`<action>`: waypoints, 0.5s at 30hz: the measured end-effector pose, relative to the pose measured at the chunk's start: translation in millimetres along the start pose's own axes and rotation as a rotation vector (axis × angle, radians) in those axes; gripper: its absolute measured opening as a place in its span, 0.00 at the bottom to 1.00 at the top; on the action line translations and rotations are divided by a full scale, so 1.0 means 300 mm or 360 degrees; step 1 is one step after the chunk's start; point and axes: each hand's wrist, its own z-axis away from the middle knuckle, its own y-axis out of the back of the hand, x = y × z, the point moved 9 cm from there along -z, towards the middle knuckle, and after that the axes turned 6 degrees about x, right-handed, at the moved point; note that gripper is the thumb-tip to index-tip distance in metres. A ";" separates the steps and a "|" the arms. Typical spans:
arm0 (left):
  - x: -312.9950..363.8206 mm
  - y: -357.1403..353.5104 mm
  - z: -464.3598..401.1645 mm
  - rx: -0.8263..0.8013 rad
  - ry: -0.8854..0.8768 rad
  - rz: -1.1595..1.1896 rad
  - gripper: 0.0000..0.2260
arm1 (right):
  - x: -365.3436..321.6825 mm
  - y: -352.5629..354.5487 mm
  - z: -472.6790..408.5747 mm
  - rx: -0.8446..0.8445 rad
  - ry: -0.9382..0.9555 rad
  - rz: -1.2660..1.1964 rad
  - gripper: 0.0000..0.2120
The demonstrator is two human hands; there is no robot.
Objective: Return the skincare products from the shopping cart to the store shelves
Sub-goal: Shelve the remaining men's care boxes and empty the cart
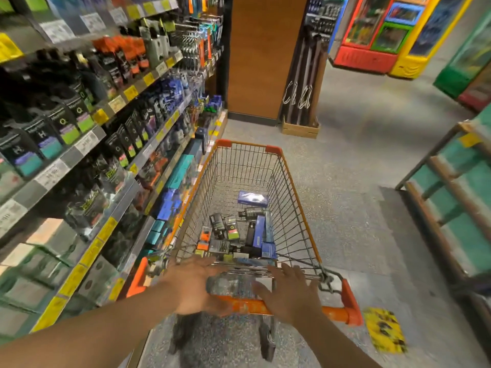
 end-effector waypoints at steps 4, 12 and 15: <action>-0.020 0.048 -0.040 0.0070 -0.0037 0.0116 0.61 | -0.013 0.024 -0.048 0.0022 -0.0024 -0.0018 0.41; -0.069 0.123 -0.165 0.0094 -0.0125 0.0074 0.57 | -0.050 0.081 -0.183 0.0094 -0.0074 0.0036 0.39; -0.077 0.161 -0.203 0.0080 -0.0128 0.0067 0.56 | -0.051 0.097 -0.235 0.0116 -0.0114 0.0081 0.37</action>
